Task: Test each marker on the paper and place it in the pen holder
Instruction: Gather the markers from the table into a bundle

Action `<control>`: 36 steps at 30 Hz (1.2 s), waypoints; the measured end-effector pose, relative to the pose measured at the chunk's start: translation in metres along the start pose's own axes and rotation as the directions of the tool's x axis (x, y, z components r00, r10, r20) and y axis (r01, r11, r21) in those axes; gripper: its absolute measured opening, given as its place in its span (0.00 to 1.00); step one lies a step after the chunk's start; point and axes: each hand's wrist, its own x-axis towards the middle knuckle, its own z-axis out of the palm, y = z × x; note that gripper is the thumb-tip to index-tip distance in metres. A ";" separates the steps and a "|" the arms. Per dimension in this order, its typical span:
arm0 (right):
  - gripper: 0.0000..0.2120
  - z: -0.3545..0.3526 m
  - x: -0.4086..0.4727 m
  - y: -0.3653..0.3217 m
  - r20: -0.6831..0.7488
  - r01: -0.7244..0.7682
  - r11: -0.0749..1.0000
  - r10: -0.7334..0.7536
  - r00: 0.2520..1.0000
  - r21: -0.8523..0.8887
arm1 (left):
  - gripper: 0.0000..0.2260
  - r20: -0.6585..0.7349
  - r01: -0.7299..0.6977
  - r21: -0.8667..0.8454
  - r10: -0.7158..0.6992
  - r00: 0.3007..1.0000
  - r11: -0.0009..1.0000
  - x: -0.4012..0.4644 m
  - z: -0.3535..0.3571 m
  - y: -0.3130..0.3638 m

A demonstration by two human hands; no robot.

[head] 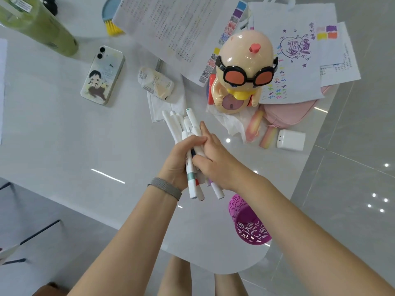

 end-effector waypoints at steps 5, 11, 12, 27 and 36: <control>0.35 0.006 -0.002 0.005 -0.009 -0.075 0.889 0.089 0.996 0.453 | 0.06 -0.143 -0.119 -0.035 0.113 0.983 0.992 0.006 0.003 -0.005; 0.21 0.023 -0.021 0.024 -0.104 -0.118 0.400 0.491 0.865 0.909 | 0.05 -0.261 -0.411 0.159 0.439 0.860 0.898 0.004 0.001 0.003; 0.21 0.026 -0.023 0.026 -0.043 -0.108 0.251 0.532 0.846 0.962 | 0.05 -0.263 -0.458 0.178 0.491 0.831 0.871 0.003 0.003 0.005; 0.16 0.041 -0.017 -0.001 -0.041 0.045 0.005 0.475 0.879 0.999 | 0.10 -0.170 -0.611 0.303 0.672 0.721 0.732 -0.017 0.029 -0.015; 0.18 0.046 -0.025 0.002 -0.033 -0.040 0.175 0.395 0.918 0.984 | 0.06 -0.127 -0.605 0.344 0.673 0.728 0.719 -0.032 0.031 -0.016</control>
